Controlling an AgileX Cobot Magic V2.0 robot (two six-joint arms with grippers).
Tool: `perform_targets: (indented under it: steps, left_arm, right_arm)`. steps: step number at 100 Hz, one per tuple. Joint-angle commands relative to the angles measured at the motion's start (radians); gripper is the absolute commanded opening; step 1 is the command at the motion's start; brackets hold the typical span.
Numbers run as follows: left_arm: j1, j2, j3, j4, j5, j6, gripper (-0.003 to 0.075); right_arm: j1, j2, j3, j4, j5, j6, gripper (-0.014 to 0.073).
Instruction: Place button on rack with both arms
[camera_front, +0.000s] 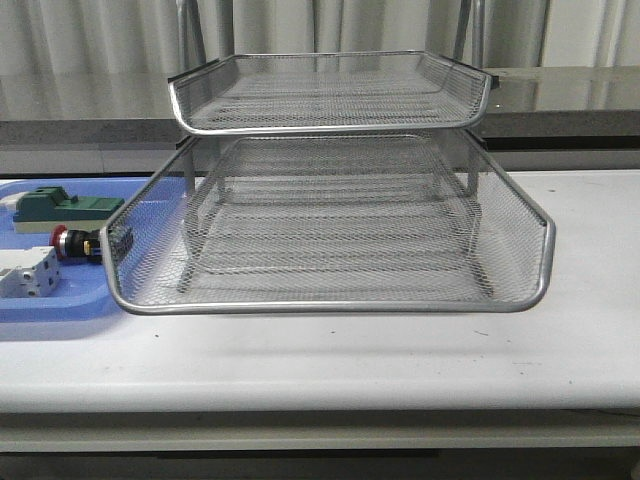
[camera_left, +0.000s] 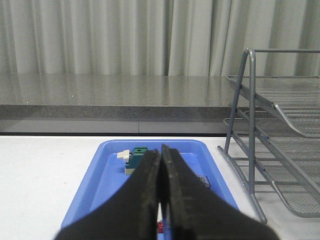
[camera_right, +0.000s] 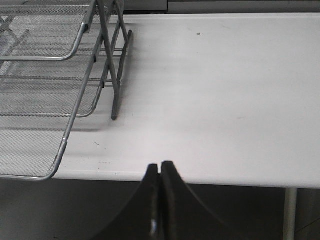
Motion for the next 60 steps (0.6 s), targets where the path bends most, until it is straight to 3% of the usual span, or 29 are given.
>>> perform_targets:
  steps: [1,60]
  left_arm:
    - [0.002,-0.032,0.033,-0.010,-0.083,-0.008,-0.0020]
    - [0.002,-0.032,0.031,-0.010,-0.138,-0.008,-0.0020]
  right_arm:
    - [-0.002,0.010,-0.033,-0.024,-0.077,0.001,-0.0068]
    - [-0.002,0.010,-0.033,-0.024,-0.077,0.001,-0.0068]
